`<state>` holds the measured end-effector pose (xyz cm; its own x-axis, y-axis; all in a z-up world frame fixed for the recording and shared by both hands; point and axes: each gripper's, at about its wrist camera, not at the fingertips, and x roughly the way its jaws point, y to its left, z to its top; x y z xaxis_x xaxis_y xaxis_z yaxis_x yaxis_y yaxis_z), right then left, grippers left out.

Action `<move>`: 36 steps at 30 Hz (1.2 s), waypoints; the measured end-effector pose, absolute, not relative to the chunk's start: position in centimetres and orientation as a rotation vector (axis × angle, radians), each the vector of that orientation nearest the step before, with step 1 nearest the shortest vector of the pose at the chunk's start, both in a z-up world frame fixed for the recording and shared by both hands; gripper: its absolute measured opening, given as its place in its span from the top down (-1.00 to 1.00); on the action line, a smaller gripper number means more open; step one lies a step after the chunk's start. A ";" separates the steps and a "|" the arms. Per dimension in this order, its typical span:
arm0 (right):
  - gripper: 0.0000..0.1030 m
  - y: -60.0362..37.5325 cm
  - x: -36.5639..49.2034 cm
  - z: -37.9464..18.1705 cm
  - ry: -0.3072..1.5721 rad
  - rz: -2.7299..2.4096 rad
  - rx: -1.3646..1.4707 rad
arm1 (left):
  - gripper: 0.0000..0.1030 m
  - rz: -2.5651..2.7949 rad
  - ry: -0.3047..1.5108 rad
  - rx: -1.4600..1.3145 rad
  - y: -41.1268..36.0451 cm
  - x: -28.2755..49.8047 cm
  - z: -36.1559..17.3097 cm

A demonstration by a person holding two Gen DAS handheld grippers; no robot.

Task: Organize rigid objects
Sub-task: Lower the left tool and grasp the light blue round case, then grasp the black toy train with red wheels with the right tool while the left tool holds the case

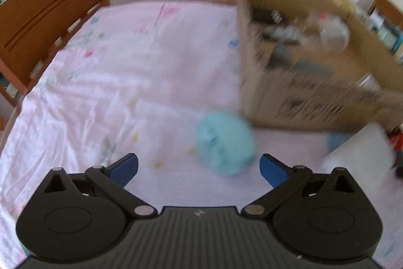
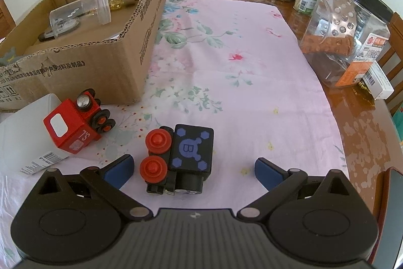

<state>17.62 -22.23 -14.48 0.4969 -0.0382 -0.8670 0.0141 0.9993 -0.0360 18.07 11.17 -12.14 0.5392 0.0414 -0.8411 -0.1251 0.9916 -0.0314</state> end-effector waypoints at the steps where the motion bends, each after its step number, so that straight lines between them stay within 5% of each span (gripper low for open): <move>1: -1.00 -22.2 17.6 -14.5 1.049 -0.030 -0.026 | -0.93 0.087 0.986 -0.104 10.9 18.2 -12.0; 6: -1.00 -22.2 17.6 -14.4 1.048 -0.023 -0.030 | -0.35 0.067 1.015 -0.113 9.4 19.5 -12.5; 11: -1.00 -22.2 17.6 -14.4 1.045 -0.023 -0.030 | -0.34 0.108 0.990 -0.105 8.9 19.9 -12.6; 15: -1.00 -22.2 17.6 -14.4 1.043 -0.008 -0.038 | -0.04 0.124 0.986 -0.075 8.9 19.9 -12.6; 27: -1.00 -21.5 17.3 -13.2 1.015 0.221 -0.197 | -0.03 -0.064 1.016 -0.011 8.7 16.6 -12.1; 36: -1.00 -21.3 20.7 -13.3 1.091 0.492 -0.261 | -0.31 -0.047 1.016 -0.023 8.4 15.8 -12.2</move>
<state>20.69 -21.34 -13.27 0.3689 0.2520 -0.8947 -0.5031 0.8635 0.0358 15.80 8.38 -12.16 0.5261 -0.0501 -0.8489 0.0291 0.9987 -0.0410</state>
